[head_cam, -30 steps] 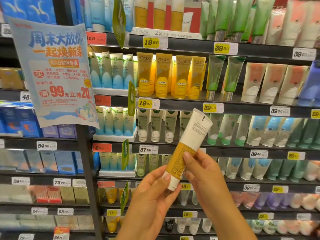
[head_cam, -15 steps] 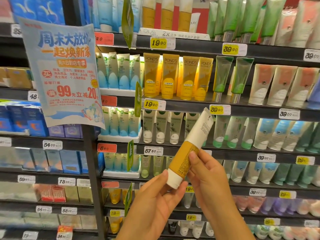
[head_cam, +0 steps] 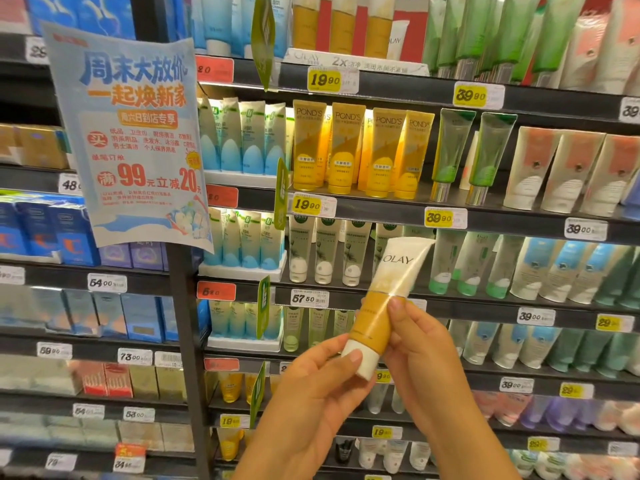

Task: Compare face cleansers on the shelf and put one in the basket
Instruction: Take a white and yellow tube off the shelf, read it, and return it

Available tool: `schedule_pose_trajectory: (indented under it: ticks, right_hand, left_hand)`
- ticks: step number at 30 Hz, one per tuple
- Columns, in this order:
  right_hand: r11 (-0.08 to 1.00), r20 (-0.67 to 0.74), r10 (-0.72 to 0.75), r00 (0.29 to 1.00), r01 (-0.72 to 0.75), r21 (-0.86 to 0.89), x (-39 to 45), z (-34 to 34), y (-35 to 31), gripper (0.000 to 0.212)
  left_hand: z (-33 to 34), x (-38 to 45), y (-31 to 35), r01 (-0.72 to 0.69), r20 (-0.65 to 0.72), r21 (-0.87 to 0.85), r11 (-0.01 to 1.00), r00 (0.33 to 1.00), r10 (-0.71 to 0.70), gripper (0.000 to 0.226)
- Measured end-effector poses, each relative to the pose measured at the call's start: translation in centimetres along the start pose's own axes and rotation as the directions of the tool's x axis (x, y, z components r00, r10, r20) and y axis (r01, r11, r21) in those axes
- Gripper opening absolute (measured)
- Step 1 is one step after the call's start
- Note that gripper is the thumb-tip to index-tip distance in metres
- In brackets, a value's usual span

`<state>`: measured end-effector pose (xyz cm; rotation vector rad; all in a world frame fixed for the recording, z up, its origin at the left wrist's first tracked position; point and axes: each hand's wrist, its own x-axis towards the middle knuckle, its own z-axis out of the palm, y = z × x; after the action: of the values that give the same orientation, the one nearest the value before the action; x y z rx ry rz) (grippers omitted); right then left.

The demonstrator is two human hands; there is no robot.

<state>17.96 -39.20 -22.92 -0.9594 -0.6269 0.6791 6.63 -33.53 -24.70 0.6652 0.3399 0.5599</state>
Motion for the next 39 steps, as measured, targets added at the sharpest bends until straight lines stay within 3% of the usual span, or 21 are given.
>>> schedule_pose_trajectory:
  ticks: [3,7,12,17,22,25,29,36,39]
  right_hand:
    - [0.996,0.0,0.002,1.0,-0.002,0.094,0.2,0.1,0.1,0.041]
    - [0.979,0.027,0.014,1.0,-0.019,0.205,0.3,0.2,0.3,0.04]
    - [0.976,0.051,0.021,0.998,-0.032,0.216,0.2,0.1,0.6,0.039]
    - [0.994,0.036,0.01,0.999,-0.014,0.104,0.4,0.0,0.8,0.03]
    - [0.999,0.046,0.034,0.998,-0.034,-0.001,0.2,0.1,0.9,0.029]
    - [0.998,0.05,0.066,0.997,-0.065,-0.022,0.2,0.2,1.0,0.029]
    - [0.993,0.056,0.111,0.992,-0.112,0.03,0.1,0.4,1.0,0.026]
    - [0.983,0.023,0.132,0.991,-0.134,0.122,-0.1,0.1,1.2,0.024]
    - [0.977,0.018,0.135,0.991,-0.136,0.166,-0.1,-0.1,1.0,0.023]
  left_hand:
    - [0.2,-0.2,0.3,0.062,0.04,-0.1,0.993,0.998,-0.058,0.031]
    - [0.3,-0.2,0.5,0.14,0.054,-0.252,0.958,0.99,-0.13,0.045]
    - [-0.1,-0.2,0.6,0.131,0.052,-0.246,0.96,0.991,-0.122,0.043]
    - [-1.2,0.1,0.6,-0.014,-0.026,-0.033,0.999,1.0,0.013,0.046]
    - [-1.7,0.2,0.4,-0.133,-0.07,0.215,0.968,0.986,0.151,0.04]
    - [-1.7,0.1,0.3,-0.215,-0.086,0.423,0.88,0.958,0.275,0.029]
    - [-1.7,-0.1,0.3,-0.324,0.012,0.632,0.704,0.913,0.409,0.034]
    - [-1.8,-0.2,-0.6,-0.353,0.092,0.783,0.513,0.88,0.465,0.046]
    - [-1.6,-0.2,-0.9,-0.355,0.105,0.799,0.486,0.877,0.469,0.048]
